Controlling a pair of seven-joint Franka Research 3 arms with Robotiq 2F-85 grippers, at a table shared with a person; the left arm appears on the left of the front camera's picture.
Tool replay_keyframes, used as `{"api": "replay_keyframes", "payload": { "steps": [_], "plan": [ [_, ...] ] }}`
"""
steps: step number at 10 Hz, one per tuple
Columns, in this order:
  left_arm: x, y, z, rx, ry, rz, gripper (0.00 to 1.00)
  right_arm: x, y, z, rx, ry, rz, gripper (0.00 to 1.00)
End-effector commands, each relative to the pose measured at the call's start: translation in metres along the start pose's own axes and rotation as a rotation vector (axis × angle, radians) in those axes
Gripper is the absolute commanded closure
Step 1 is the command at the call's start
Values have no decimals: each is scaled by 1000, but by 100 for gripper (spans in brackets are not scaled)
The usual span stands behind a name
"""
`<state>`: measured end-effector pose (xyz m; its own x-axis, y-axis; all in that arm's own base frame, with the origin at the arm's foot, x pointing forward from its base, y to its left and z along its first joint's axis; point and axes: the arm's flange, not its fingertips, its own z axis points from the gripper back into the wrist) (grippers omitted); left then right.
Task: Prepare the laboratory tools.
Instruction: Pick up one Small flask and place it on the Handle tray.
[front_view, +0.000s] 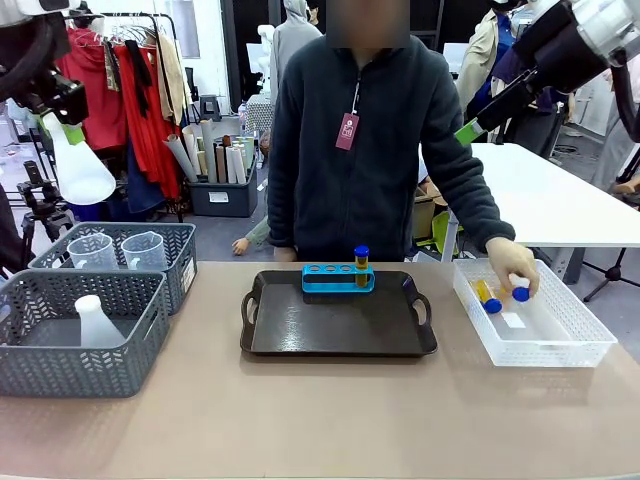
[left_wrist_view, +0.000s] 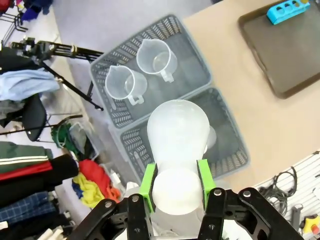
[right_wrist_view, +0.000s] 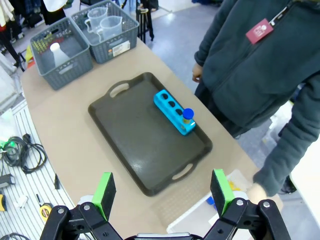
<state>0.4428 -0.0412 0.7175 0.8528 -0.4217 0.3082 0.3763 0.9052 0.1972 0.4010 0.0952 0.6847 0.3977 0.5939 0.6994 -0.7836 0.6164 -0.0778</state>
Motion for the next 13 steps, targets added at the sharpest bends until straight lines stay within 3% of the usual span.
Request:
{"api": "replay_keyframes", "payload": {
  "steps": [1,3,4,7,9,13],
  "plan": [
    [-3,2,-6,3,-2,9,100,0,0,1,0,-2,2,0],
    [1,1,-3,-2,5,1,100,0,0,1,0,-2,2,0],
    [2,-20,11,78,47,-22,100,0,0,1,0,-2,2,0],
    [32,-79,34,129,80,-170,100,0,0,1,0,-2,2,0],
    [59,-119,22,102,62,-282,100,0,0,1,0,-2,2,0],
    [107,-200,-45,22,20,-489,100,0,0,1,0,-2,2,0]
  ]
}}
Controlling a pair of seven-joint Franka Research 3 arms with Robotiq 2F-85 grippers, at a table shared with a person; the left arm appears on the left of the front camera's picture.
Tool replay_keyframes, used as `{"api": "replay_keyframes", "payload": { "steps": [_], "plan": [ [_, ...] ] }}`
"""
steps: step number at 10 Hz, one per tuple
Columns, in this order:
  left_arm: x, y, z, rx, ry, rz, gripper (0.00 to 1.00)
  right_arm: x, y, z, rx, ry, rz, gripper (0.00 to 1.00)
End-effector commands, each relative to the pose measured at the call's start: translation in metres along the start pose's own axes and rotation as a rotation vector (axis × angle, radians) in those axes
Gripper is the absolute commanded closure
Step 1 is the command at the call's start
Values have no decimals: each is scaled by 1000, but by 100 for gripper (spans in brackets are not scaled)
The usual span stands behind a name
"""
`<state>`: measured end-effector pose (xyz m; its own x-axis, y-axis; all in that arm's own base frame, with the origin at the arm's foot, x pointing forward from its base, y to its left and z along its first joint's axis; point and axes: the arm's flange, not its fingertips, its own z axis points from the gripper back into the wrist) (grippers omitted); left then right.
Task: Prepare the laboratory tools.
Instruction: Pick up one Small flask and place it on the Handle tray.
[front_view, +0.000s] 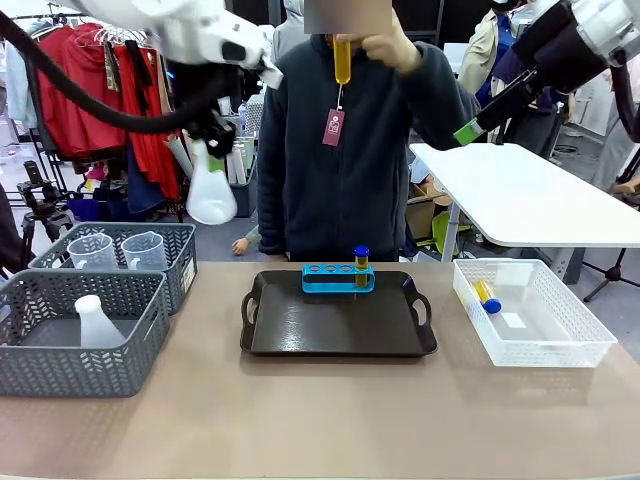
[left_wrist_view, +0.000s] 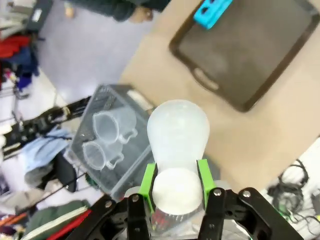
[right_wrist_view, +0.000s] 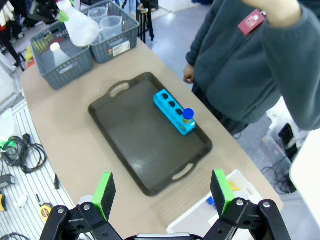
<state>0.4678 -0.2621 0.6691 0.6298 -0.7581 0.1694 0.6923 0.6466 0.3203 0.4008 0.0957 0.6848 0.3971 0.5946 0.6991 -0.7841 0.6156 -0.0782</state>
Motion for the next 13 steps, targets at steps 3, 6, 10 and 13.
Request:
{"api": "replay_keyframes", "payload": {
  "steps": [3,6,10,13],
  "plan": [
    [54,-45,-47,-80,-5,-233,100,0,0,1,0,-3,1,0],
    [83,-75,-83,-128,-19,-336,100,0,0,1,0,-3,1,0],
    [86,-87,-92,-134,-12,-318,100,0,0,1,0,-3,1,0],
    [98,-84,-95,-194,-62,-301,100,0,0,1,0,-3,1,0]
  ]
}}
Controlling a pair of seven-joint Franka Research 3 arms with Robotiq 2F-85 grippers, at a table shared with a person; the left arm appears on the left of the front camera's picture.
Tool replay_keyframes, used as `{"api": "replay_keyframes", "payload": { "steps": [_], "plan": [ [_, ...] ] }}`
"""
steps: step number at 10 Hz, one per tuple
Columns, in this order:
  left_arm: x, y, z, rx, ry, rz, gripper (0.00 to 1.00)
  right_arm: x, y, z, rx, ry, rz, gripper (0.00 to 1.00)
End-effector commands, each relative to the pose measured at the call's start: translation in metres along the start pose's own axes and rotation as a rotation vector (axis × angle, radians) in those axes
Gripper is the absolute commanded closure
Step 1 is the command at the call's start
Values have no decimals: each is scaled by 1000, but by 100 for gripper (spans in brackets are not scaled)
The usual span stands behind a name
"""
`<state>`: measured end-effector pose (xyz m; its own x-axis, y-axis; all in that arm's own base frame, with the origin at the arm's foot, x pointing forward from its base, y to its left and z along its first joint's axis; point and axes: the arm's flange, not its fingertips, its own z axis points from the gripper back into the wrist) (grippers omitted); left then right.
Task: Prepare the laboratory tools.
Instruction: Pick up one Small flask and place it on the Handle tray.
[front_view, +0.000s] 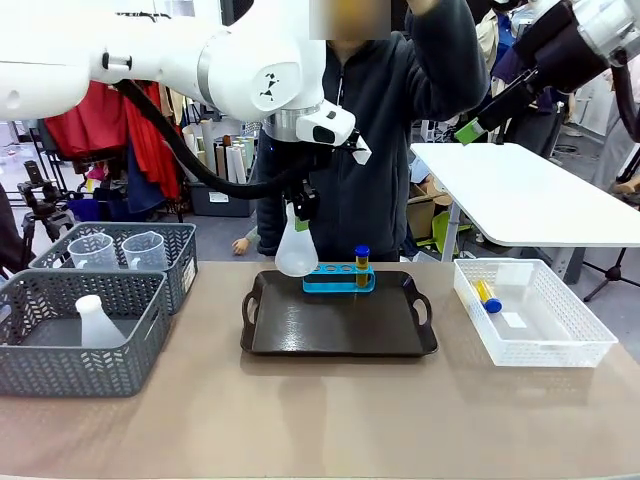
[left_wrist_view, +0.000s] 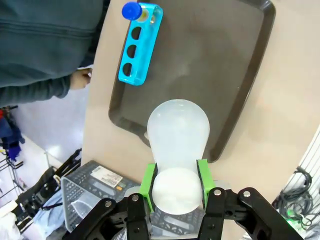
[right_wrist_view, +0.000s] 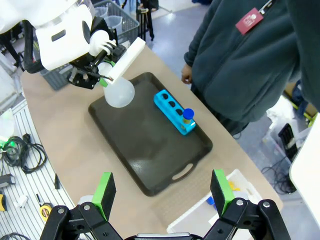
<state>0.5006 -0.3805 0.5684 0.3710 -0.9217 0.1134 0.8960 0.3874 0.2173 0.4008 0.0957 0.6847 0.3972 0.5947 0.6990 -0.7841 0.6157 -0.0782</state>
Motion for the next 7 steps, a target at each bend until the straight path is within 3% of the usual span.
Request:
{"api": "replay_keyframes", "payload": {
  "steps": [1,7],
  "plan": [
    [19,3,-14,-36,-52,-35,100,0,0,1,0,-3,1,0],
    [76,2,-85,-159,-63,-203,100,0,0,1,0,-3,1,0]
  ]
}}
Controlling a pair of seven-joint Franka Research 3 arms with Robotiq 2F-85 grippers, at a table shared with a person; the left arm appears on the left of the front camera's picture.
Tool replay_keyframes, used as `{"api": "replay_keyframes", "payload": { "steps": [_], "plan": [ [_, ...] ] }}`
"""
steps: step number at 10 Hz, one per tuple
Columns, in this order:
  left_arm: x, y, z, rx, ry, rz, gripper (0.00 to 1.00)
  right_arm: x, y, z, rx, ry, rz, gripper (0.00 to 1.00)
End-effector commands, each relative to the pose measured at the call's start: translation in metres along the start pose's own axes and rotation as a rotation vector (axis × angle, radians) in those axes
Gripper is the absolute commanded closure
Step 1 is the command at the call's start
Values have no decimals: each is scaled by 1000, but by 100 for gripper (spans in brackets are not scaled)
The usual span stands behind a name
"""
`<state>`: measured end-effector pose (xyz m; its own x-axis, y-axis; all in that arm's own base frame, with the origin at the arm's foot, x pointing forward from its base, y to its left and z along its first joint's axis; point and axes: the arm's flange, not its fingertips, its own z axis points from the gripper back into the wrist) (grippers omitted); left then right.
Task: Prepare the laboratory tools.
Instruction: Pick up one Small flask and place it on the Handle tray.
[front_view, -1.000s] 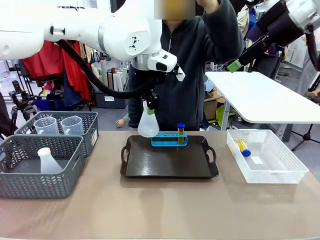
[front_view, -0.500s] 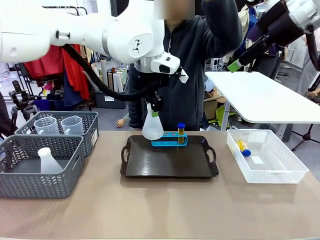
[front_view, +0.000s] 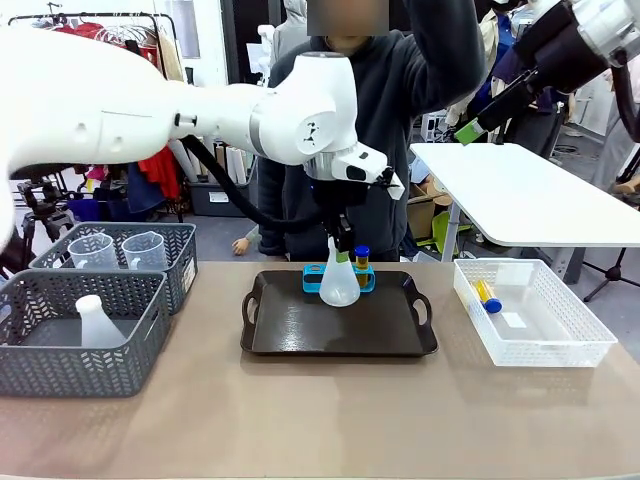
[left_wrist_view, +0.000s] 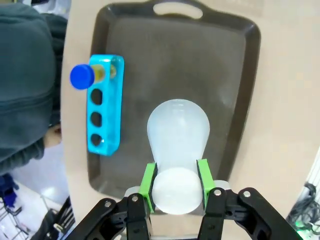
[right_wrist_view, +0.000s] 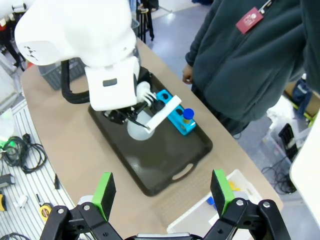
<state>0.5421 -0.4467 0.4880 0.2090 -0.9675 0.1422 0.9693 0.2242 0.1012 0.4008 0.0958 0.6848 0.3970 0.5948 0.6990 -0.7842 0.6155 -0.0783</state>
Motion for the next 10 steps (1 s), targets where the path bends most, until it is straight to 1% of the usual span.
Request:
{"api": "replay_keyframes", "payload": {
  "steps": [1,3,5,10],
  "plan": [
    [18,12,-8,-11,-3,-55,100,0,0,1,0,-3,0,0],
    [26,20,-26,-14,-1,-95,100,0,0,1,0,-3,0,0],
    [37,21,-41,-30,-4,-123,100,0,0,1,0,-3,0,0],
    [42,22,-64,-54,-6,-162,100,0,0,1,0,-3,0,0]
  ]
}}
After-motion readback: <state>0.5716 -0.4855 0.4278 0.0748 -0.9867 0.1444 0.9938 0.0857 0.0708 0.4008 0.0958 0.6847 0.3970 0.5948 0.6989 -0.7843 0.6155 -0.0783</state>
